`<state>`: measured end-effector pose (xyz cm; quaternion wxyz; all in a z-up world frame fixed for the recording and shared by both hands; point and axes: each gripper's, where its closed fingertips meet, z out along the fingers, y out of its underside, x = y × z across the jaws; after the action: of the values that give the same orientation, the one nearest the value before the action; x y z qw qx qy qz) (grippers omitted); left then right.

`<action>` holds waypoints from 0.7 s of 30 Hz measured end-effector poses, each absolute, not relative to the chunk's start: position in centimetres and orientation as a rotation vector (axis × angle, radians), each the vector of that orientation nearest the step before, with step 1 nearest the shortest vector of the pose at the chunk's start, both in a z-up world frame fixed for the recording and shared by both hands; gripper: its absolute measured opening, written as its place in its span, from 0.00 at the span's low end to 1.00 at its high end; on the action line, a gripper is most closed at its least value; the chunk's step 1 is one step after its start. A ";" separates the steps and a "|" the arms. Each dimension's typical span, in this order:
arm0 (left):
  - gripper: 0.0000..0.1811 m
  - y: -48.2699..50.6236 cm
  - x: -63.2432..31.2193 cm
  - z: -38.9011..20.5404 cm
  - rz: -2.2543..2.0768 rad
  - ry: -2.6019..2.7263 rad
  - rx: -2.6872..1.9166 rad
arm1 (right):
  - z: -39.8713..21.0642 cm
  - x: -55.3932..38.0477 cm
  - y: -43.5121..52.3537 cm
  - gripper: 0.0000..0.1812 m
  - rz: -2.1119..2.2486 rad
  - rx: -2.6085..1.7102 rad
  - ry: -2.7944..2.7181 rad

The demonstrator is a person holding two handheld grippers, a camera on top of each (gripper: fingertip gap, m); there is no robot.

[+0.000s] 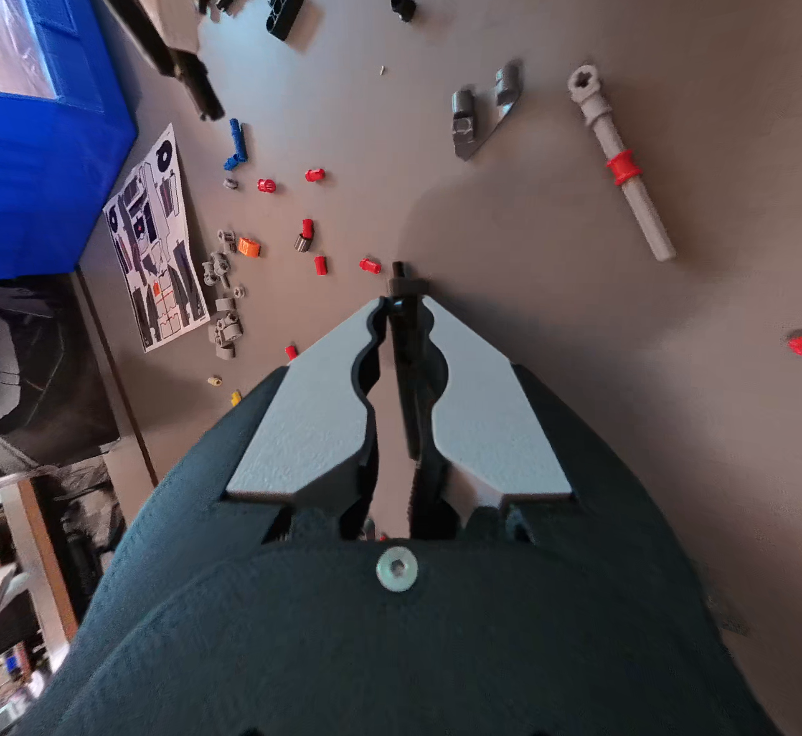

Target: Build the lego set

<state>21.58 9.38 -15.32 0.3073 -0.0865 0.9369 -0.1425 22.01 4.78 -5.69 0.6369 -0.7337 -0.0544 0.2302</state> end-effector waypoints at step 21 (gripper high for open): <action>0.03 4.6 22.0 -4.3 -0.961 2.070 -0.314 | -1.8 21.0 4.1 0.01 0.236 -1.546 -0.217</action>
<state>21.95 4.56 -4.27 0.4065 -0.1244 0.8209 -0.3812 21.00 4.10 -1.81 0.7043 -0.6951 -0.0977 0.1060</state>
